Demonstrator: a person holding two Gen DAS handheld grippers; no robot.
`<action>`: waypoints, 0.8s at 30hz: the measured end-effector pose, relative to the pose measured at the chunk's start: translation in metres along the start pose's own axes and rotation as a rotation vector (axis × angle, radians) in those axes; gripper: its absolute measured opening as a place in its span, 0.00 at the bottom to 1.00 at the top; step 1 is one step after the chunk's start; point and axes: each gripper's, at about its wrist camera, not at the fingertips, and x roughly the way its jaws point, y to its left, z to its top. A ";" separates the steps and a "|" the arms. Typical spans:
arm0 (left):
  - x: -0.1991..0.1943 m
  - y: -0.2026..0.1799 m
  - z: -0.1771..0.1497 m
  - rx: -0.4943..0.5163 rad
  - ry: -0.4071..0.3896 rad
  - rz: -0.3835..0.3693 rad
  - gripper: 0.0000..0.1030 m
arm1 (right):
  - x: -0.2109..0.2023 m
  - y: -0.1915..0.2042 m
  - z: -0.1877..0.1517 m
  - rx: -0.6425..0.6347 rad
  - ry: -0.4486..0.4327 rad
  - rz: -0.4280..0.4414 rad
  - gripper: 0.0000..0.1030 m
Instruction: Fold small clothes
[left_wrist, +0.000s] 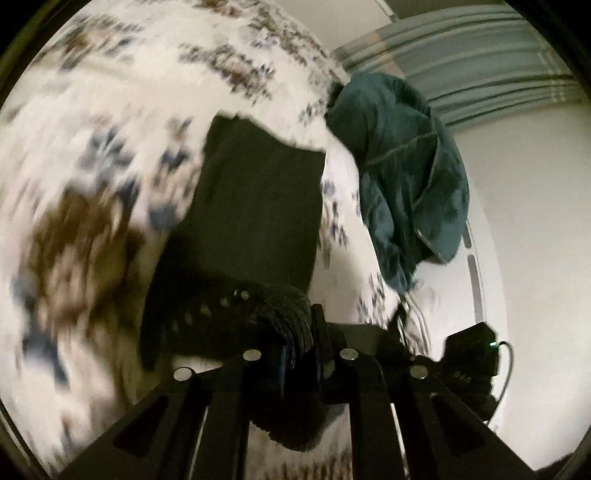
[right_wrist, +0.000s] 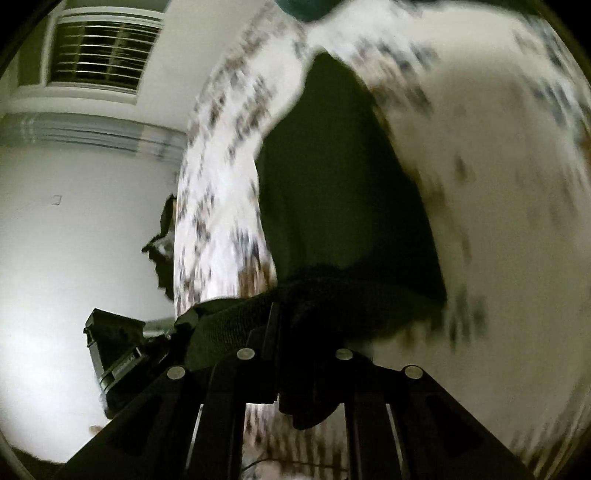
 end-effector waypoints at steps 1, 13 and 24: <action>0.011 -0.001 0.023 0.020 -0.009 0.010 0.08 | 0.003 0.001 0.023 -0.015 -0.018 -0.005 0.11; 0.161 0.031 0.227 0.015 0.090 0.073 0.10 | 0.114 0.006 0.251 -0.048 -0.105 -0.198 0.11; 0.153 0.058 0.280 -0.073 0.017 0.013 0.69 | 0.126 -0.038 0.314 0.101 -0.089 -0.097 0.68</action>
